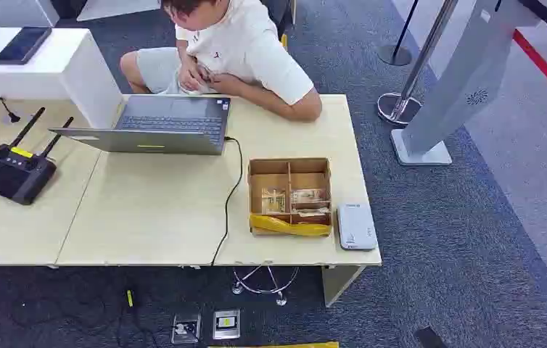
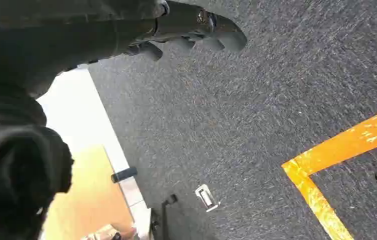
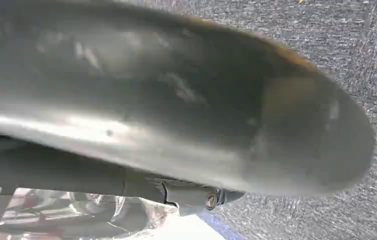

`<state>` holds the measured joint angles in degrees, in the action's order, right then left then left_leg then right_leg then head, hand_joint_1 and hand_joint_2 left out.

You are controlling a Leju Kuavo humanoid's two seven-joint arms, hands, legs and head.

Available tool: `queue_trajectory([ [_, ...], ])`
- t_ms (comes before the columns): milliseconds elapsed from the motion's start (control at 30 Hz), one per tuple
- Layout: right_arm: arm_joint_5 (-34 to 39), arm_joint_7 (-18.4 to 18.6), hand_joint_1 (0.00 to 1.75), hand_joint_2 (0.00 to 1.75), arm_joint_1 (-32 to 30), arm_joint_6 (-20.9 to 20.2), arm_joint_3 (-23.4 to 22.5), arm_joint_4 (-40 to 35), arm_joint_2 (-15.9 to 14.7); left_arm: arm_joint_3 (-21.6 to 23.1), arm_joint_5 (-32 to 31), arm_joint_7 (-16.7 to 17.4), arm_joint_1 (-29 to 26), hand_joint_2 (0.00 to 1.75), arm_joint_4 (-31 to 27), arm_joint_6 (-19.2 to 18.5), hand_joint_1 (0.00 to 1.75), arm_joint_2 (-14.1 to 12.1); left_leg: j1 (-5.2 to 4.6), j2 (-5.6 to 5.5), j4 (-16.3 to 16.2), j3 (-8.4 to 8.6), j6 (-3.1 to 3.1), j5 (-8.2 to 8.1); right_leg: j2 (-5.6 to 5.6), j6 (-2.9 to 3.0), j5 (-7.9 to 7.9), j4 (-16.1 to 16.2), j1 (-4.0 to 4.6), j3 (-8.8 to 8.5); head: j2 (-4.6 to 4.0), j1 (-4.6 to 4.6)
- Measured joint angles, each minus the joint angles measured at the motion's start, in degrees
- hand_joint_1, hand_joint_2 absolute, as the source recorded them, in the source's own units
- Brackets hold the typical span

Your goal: Pass the card to the sensor for recognition and then transmit it.

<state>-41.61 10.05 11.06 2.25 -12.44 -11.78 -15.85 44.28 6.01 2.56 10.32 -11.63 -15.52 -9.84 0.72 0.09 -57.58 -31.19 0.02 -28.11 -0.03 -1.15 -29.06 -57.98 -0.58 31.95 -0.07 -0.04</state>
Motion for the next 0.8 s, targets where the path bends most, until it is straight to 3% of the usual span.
queue_trajectory([
  [800,2.2,-0.2,0.0,0.0,0.8,1.7,-0.6,0.0,0.0,0.0,1.1,-3.3,0.1,0.0,0.0,0.0,0.0,0.1,0.0,0.0,0.0,0.0,0.0,0.0,0.0,0.0,0.0,0.0,0.0,0.01,0.0,0.02],
])
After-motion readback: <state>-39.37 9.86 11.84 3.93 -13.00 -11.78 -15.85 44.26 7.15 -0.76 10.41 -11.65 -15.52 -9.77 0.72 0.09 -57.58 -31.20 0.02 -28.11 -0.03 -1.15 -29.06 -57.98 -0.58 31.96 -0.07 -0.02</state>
